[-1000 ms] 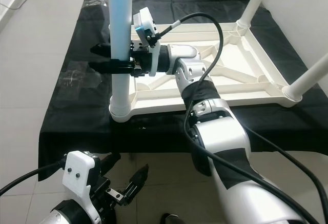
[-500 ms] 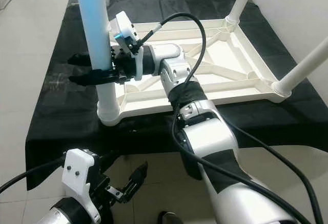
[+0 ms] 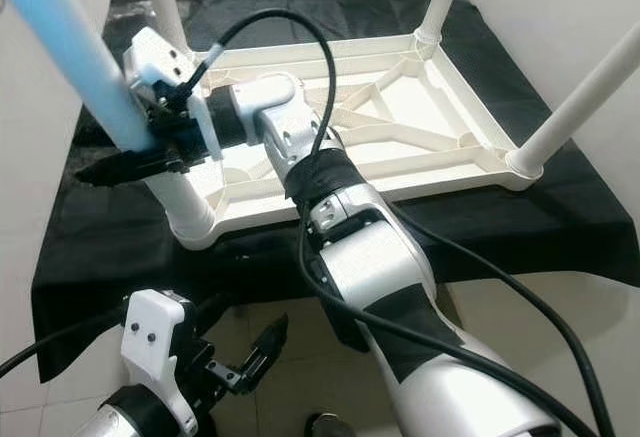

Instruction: Building children table

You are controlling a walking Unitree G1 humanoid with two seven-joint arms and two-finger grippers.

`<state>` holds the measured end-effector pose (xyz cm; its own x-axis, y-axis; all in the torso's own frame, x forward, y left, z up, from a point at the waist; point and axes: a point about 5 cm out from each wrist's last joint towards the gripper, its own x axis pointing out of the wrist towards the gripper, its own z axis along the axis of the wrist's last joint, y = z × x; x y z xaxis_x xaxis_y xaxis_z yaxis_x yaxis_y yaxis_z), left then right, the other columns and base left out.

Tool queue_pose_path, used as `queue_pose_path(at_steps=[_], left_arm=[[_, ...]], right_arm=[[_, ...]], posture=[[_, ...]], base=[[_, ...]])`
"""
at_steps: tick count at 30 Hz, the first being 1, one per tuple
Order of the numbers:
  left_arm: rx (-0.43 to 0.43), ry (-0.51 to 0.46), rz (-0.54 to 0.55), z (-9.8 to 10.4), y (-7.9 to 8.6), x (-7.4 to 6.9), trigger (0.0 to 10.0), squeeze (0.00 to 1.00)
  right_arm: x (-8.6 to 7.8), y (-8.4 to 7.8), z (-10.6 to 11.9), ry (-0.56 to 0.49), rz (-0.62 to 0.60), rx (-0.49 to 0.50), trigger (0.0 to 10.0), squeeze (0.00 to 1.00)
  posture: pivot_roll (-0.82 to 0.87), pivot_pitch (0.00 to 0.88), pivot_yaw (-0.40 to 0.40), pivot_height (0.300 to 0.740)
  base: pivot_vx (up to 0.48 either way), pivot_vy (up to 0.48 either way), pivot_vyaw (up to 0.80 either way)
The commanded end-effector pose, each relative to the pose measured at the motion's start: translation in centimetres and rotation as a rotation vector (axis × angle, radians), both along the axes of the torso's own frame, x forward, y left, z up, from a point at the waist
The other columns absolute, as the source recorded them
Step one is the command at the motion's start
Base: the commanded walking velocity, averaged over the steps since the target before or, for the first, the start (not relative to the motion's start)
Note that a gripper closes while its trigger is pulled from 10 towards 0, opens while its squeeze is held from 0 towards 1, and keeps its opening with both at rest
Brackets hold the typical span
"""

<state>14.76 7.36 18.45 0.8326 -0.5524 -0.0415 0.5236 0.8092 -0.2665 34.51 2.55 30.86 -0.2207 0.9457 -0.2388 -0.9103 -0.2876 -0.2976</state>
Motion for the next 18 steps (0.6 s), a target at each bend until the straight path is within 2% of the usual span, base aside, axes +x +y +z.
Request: queue_pose_path(at_steps=[1, 4, 7, 9, 11, 12, 14, 16, 18], left_arm=[[0.002, 0.008, 0.005, -0.1, 0.0, -0.1, 10.0, 0.0], [0.004, 0.006, 0.006, -0.1, 0.0, -0.1, 10.0, 0.0], [0.006, 0.004, 0.008, -0.1, 0.0, -0.1, 10.0, 0.0], [0.006, 0.004, 0.008, -0.1, 0.0, -0.1, 10.0, 0.0], [0.008, 0.003, 0.011, -0.1, 0.0, 0.0, 10.0, 0.0], [0.008, 0.003, 0.011, -0.1, 0.0, 0.0, 10.0, 0.0], [0.01, 0.003, 0.012, -0.1, 0.1, 0.0, 10.0, 0.0], [0.011, 0.003, 0.013, -0.1, 0.1, 0.0, 10.0, 0.0], [0.014, 0.001, 0.013, -0.1, 0.1, 0.0, 10.0, 0.0]], right_arm=[[0.6, -1.5, -7.9, 0.241, -0.109, -0.254, 10.0, 0.0], [0.7, -1.7, -7.7, 0.278, -0.11, -0.208, 10.0, 0.0], [1.1, -2.0, -7.2, 0.354, -0.16, -0.077, 10.0, 0.0], [1.1, -2.0, -7.2, 0.354, -0.16, -0.077, 10.0, 0.0], [1.8, -2.3, -7.3, 0.439, -0.272, 0.015, 10.0, 0.0], [1.8, -2.3, -7.3, 0.439, -0.272, 0.015, 10.0, 0.0], [2.2, -2.6, -7.4, 0.489, -0.333, 0.078, 10.0, 0.0], [2.2, -2.7, -7.4, 0.493, -0.341, 0.093, 10.0, 0.0], [1.9, -3.0, -7.4, 0.487, -0.264, 0.105, 10.0, 0.0]], posture=[[0.12, 0.302, -0.114, 0.74], [0.12, 0.302, -0.114, 0.74], [0.13, 0.299, -0.114, 0.74], [0.13, 0.299, -0.114, 0.74], [0.13, 0.298, -0.114, 0.74], [0.13, 0.298, -0.114, 0.74], [0.13, 0.3, -0.114, 0.74], [0.13, 0.3, -0.114, 0.74], [0.13, 0.302, -0.112, 0.74]], base=[[0.0, 0.0, 0.0], [0.0, 0.0, 0.0], [0.0, 0.0, 0.0], [0.0, 0.0, 0.0], [0.0, 0.0, 0.0], [0.0, 0.0, 0.0], [0.0, 0.0, 0.0], [0.0, 0.0, 0.0], [0.0, 0.0, 0.0]])
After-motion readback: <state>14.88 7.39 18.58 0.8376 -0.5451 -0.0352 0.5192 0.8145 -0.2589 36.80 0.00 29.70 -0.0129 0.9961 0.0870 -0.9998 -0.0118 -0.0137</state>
